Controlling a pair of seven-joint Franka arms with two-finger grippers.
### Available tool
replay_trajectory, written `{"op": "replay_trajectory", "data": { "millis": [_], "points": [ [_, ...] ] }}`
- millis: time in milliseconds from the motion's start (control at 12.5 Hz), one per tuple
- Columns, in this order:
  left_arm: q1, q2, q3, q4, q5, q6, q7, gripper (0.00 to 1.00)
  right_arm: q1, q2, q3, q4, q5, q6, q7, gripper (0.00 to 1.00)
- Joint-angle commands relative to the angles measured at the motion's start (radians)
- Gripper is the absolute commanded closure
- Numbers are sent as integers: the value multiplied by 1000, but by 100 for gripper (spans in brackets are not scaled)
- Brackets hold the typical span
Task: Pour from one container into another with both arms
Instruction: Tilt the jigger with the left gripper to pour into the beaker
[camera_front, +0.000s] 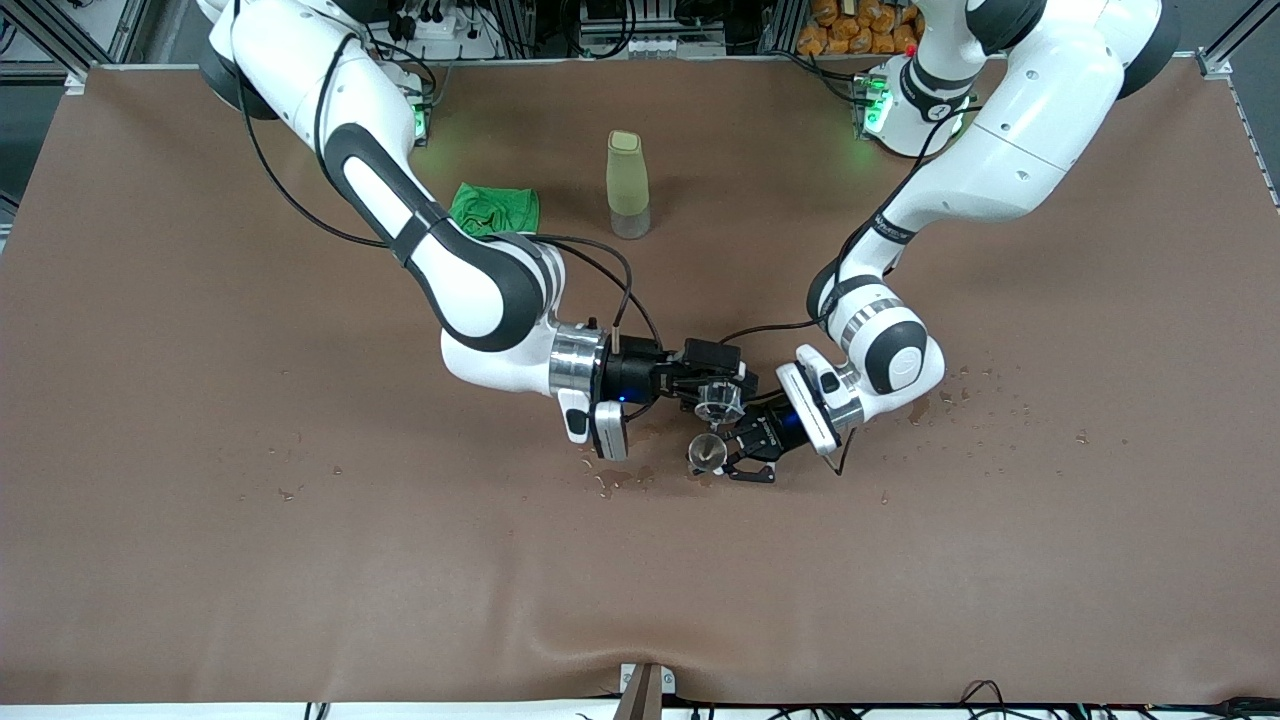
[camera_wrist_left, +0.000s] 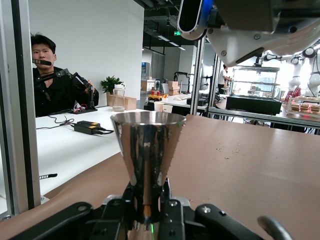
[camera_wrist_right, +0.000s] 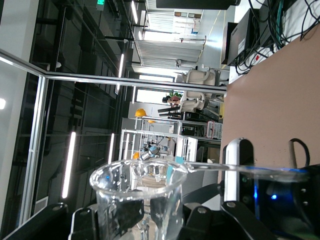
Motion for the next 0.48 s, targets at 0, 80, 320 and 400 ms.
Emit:
{"op": "replay_trajectory", "data": {
  "millis": [0, 80, 320, 400],
  "points": [
    [-9, 16, 0, 21, -35, 10, 26, 100, 28, 27, -17, 51, 2, -3, 55, 100],
    [-9, 16, 0, 21, -35, 10, 24, 100, 26, 28, -17, 56, 2, -3, 66, 100],
    [-9, 16, 0, 21, -36, 10, 24, 100, 26, 37, -17, 74, 2, -3, 98, 100],
    [-9, 16, 0, 21, -36, 10, 24, 100, 26, 37, -17, 76, 2, -3, 115, 100]
  ]
}}
